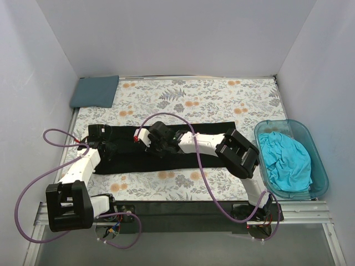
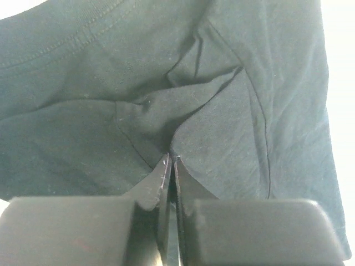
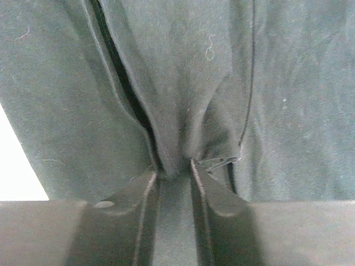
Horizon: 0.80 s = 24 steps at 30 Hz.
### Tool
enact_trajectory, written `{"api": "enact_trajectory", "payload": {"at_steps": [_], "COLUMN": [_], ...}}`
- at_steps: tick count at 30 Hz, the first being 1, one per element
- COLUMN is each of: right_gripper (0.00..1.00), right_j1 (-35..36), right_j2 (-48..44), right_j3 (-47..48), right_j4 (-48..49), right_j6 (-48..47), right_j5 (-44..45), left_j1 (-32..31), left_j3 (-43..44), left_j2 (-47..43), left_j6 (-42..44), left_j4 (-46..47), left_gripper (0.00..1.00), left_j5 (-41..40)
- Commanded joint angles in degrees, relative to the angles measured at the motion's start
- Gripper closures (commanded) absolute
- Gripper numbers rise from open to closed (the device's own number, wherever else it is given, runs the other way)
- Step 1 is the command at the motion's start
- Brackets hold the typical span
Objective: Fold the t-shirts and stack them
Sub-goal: Fold the tshirt
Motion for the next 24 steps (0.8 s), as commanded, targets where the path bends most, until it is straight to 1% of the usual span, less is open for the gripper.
{"api": "enact_trajectory", "payload": {"at_steps": [1,2,3,4,7,10,12,15,16,17,21,24], "right_gripper": [0.69,0.68,0.65,0.64,0.60,0.57,0.57,0.57,0.58,0.61,0.67,0.68], "right_j1": [0.70,0.70,0.70,0.78,0.70,0.61,0.61,0.61,0.61,0.61,0.61,0.61], "right_j2": [-3.61,-4.06,-4.58,-5.89,-8.79,-11.34,-12.40,-12.06,-10.75,-9.96,-5.39,-1.61], "right_j3": [-0.74,-0.91,-1.00,-1.18,-1.88,-1.53,-1.01,0.83,2.49,3.29,6.81,8.57], "right_j4": [-1.56,-1.99,-2.26,-2.52,-3.23,-4.37,-4.37,-4.46,-4.46,-4.37,-3.58,-1.91], "right_j6": [-0.85,-0.85,-0.76,-0.85,-0.76,-0.50,0.03,2.05,2.66,4.23,6.70,7.85], "right_j5": [0.24,0.50,0.76,0.94,2.17,2.17,1.21,0.24,0.06,-0.02,-2.39,-3.01], "left_j1": [0.46,0.46,0.46,0.46,0.46,0.37,0.46,0.46,0.37,0.37,0.19,0.19], "left_j3": [0.66,0.84,1.19,1.45,2.77,4.70,6.02,6.81,6.81,6.73,5.68,3.66], "left_j2": [-1.71,-1.71,-1.80,-2.50,-4.34,-5.84,-6.28,-6.38,-6.11,-5.15,-1.99,0.82], "left_j6": [0.18,0.35,0.53,0.62,1.75,2.81,3.26,4.05,4.40,4.49,4.75,4.23], "left_j4": [0.21,0.03,-0.41,-0.67,-1.64,-3.48,-4.54,-4.19,-3.75,-2.97,-0.42,2.05], "left_gripper": [0.93,0.91,0.88,0.81,0.71,0.66,0.64,0.64,0.66,0.71,0.78,0.79], "left_j5": [-3.14,-2.97,-2.88,-3.05,-3.40,-4.02,-3.93,-2.26,-1.56,-0.08,3.09,3.80]}}
